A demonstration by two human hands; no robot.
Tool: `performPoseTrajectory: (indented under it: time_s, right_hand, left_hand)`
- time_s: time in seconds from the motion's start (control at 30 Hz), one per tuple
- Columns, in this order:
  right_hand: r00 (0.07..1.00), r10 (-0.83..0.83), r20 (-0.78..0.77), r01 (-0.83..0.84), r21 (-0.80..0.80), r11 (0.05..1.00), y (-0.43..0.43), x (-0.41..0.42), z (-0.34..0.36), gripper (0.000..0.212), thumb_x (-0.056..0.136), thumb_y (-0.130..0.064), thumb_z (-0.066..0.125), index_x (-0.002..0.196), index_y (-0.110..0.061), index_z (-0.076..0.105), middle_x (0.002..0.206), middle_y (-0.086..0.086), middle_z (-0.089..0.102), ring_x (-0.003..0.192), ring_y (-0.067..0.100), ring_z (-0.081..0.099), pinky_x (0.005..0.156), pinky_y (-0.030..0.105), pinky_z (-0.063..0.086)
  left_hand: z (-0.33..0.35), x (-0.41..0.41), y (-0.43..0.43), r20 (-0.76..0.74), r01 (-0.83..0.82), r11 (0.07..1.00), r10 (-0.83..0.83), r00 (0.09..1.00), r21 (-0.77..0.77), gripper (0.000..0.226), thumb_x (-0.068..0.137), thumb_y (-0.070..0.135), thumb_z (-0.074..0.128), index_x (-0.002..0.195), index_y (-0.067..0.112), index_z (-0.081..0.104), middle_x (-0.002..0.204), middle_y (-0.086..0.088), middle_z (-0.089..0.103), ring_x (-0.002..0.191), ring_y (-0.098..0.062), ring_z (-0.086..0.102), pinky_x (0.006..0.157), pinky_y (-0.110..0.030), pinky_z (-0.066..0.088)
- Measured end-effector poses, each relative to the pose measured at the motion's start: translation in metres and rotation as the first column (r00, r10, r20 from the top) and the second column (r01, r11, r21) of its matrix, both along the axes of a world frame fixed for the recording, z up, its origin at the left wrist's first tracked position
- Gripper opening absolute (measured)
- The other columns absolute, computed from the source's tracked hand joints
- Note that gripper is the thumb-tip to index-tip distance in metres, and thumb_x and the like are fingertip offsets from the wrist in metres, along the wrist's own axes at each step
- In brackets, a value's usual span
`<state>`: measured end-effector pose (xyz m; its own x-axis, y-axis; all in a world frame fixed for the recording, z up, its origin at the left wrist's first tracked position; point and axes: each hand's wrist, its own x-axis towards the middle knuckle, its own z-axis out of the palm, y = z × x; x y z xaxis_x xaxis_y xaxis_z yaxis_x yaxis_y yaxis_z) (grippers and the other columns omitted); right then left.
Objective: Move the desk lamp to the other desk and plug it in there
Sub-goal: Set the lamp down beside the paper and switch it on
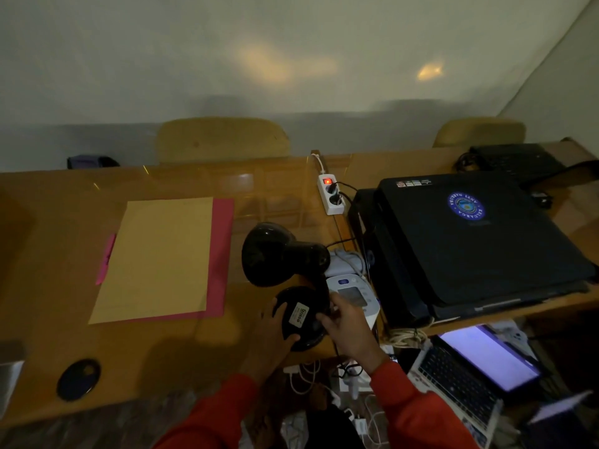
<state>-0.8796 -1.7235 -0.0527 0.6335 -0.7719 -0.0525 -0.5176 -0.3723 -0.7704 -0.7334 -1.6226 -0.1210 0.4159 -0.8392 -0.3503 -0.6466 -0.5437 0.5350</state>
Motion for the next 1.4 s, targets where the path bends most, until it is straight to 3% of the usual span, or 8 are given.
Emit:
performPoseTrajectory:
  time_s: [0.1, 0.17, 0.23, 0.33, 0.57, 0.9, 1.07, 1.4]
  right_hand:
    - [0.999, -0.031, 0.008, 0.031, 0.036, 0.999, 0.001, 0.004, 0.007, 0.04, 0.081, -0.019, 0.069, 0.118, -0.016, 0.054, 0.103, 0.001, 0.066, 0.093, 0.014, 0.063, 0.073, 0.017, 0.05]
    - [0.992, -0.068, 0.103, 0.059, 0.091, 0.994, 0.002, 0.01, 0.025, 0.055, 0.078, -0.027, 0.073, 0.126, -0.024, 0.046, 0.108, -0.015, 0.06, 0.096, 0.001, 0.059, 0.071, 0.006, 0.047]
    - [0.967, -0.066, 0.247, 0.046, 0.087, 0.995, 0.002, 0.017, 0.049, 0.068, 0.075, -0.031, 0.075, 0.133, -0.03, 0.039, 0.114, -0.025, 0.054, 0.103, -0.004, 0.057, 0.078, 0.008, 0.049]
    - [0.922, 0.0, 0.388, 0.001, -0.003, 1.0, 0.002, 0.023, 0.083, 0.079, 0.074, -0.039, 0.075, 0.14, -0.029, 0.032, 0.122, -0.024, 0.051, 0.109, -0.001, 0.057, 0.087, 0.014, 0.051]
    - [0.933, 0.06, 0.355, -0.007, -0.148, 0.989, 0.002, 0.035, 0.109, 0.048, 0.08, -0.014, 0.073, 0.124, -0.018, 0.054, 0.118, -0.002, 0.059, 0.109, 0.016, 0.058, 0.089, 0.042, 0.054]
    - [0.929, 0.041, 0.368, 0.024, -0.171, 0.985, 0.005, 0.034, 0.104, 0.046, 0.08, -0.014, 0.072, 0.123, -0.014, 0.056, 0.116, -0.001, 0.061, 0.108, 0.017, 0.059, 0.088, 0.043, 0.055]
    - [0.931, 0.026, 0.363, 0.035, -0.161, 0.986, 0.006, 0.033, 0.098, 0.047, 0.08, -0.013, 0.072, 0.124, -0.015, 0.055, 0.116, 0.002, 0.06, 0.108, 0.02, 0.058, 0.087, 0.047, 0.054]
    - [0.91, 0.053, 0.41, 0.015, -0.163, 0.987, 0.006, 0.032, 0.09, 0.049, 0.08, -0.014, 0.073, 0.125, -0.013, 0.054, 0.119, 0.009, 0.059, 0.109, 0.022, 0.06, 0.087, 0.043, 0.055]
  left_hand:
    - [-0.005, 0.002, 0.002, 0.112, 0.081, 0.996, -0.083, 0.99, 0.025, 0.076, 0.088, 0.048, 0.053, 0.148, 0.02, 0.015, 0.161, -0.007, 0.005, 0.143, -0.032, 0.016, 0.116, -0.041, 0.023]
    - [-0.009, 0.002, 0.002, 0.222, 0.172, 0.983, -0.18, 0.958, 0.057, 0.075, 0.091, 0.051, 0.046, 0.149, 0.016, 0.011, 0.161, -0.006, -0.002, 0.145, -0.029, 0.013, 0.117, -0.041, 0.022]
    - [-0.012, 0.002, 0.002, 0.264, 0.225, 0.969, -0.244, 0.933, 0.1, 0.075, 0.094, 0.051, 0.04, 0.149, 0.014, 0.007, 0.162, -0.004, -0.004, 0.146, -0.03, 0.011, 0.118, -0.043, 0.021]
    - [-0.015, 0.001, 0.002, 0.254, 0.231, 0.963, -0.261, 0.932, 0.14, 0.073, 0.095, 0.05, 0.037, 0.149, 0.013, 0.004, 0.162, -0.002, -0.002, 0.146, -0.033, 0.011, 0.119, -0.046, 0.02]
    - [-0.02, -0.001, 0.003, 0.31, 0.25, 0.956, -0.287, 0.907, 0.153, 0.072, 0.096, 0.05, 0.032, 0.149, 0.013, 0.0, 0.162, -0.002, -0.003, 0.144, -0.036, 0.012, 0.115, -0.045, 0.028]
    - [-0.029, 0.002, 0.0, 0.24, 0.232, 0.963, -0.259, 0.935, 0.136, 0.073, 0.095, 0.048, 0.038, 0.149, 0.013, 0.002, 0.162, -0.002, -0.004, 0.143, -0.036, 0.014, 0.116, -0.047, 0.026]
    - [-0.023, 0.002, -0.002, 0.187, 0.152, 0.985, -0.166, 0.968, 0.086, 0.078, 0.086, 0.042, 0.054, 0.147, 0.017, 0.013, 0.16, -0.002, 0.013, 0.138, -0.042, 0.024, 0.111, -0.05, 0.032]
    - [-0.019, 0.001, 0.006, 0.192, 0.138, 0.99, -0.137, 0.972, 0.009, 0.079, 0.085, 0.04, 0.059, 0.146, 0.019, 0.015, 0.158, 0.0, 0.022, 0.136, -0.029, 0.029, 0.102, -0.043, 0.039]
